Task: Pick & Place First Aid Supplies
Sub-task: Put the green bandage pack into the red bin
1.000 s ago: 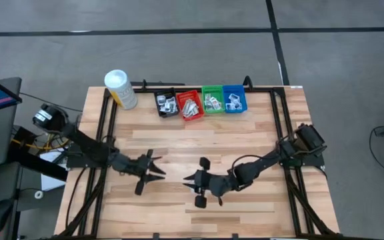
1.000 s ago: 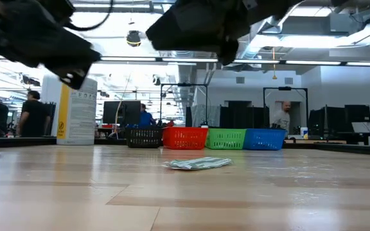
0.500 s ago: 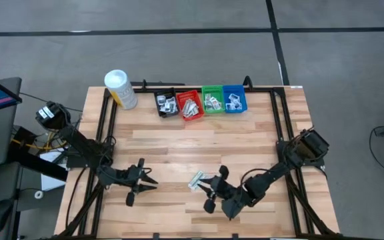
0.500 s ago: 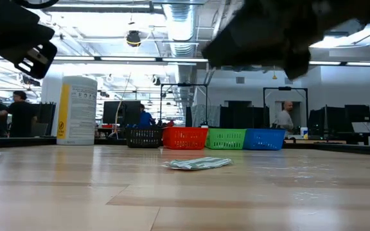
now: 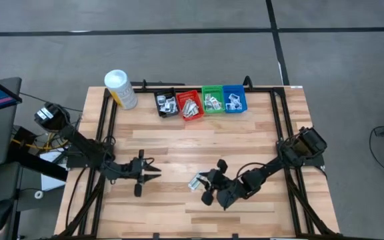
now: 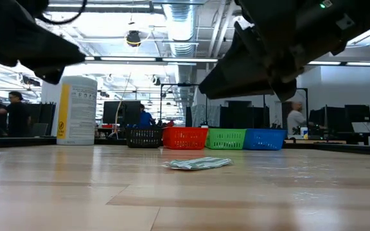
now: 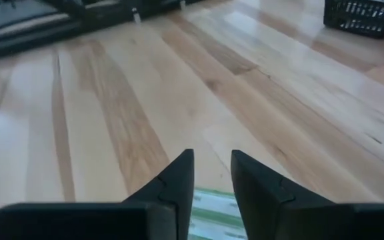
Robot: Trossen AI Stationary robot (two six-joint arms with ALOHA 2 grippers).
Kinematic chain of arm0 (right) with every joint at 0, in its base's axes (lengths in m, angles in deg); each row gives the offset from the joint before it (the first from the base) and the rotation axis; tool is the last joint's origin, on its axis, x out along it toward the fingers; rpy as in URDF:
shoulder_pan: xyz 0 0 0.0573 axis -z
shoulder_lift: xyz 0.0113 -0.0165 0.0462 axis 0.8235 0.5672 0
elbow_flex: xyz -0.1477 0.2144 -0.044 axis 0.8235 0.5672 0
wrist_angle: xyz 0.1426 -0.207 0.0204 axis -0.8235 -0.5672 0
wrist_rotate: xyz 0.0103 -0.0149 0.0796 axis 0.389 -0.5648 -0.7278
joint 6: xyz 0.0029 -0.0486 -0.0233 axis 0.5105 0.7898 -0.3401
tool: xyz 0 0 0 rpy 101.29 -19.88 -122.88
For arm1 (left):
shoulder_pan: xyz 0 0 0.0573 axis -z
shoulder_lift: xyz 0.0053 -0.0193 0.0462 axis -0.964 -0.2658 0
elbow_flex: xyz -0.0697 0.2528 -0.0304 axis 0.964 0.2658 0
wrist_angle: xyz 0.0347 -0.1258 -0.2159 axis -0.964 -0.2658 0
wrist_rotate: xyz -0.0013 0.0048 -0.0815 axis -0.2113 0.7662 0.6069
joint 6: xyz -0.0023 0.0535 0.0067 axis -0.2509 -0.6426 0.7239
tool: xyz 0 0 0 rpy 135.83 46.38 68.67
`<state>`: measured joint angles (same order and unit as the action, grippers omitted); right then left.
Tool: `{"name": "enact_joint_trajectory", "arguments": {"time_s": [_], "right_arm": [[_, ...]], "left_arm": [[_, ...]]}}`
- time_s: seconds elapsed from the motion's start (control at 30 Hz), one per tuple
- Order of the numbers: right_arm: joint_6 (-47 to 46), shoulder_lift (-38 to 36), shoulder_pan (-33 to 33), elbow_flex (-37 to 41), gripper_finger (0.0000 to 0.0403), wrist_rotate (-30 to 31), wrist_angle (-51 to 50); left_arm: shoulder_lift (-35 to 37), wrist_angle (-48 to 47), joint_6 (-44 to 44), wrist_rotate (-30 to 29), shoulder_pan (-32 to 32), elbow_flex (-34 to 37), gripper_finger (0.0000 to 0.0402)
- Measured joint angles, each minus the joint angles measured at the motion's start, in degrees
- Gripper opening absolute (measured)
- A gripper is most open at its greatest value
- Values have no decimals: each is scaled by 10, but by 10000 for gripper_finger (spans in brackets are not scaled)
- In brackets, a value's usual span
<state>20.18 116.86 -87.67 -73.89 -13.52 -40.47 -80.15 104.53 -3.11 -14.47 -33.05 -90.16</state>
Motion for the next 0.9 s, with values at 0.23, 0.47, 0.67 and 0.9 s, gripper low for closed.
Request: {"name": "enact_joint_trajectory", "arguments": {"time_s": [0.23, 0.47, 0.67, 0.9], "right_arm": [[18, 0, 8, 0, 173, -1, -24], [-2, 22, 49, 0, 270, -33, -74], [37, 91, 76, -1, 275, -108, -7], [45, 92, 78, -3, 261, -128, -20]], "left_arm": [[0, 2, 26, 0, -50, 12, 85], [0, 15, 10, 0, -123, 12, 85], [0, 20, 9, 5, -179, 12, 85], [0, 19, 9, 48, -196, 13, 85]]}}
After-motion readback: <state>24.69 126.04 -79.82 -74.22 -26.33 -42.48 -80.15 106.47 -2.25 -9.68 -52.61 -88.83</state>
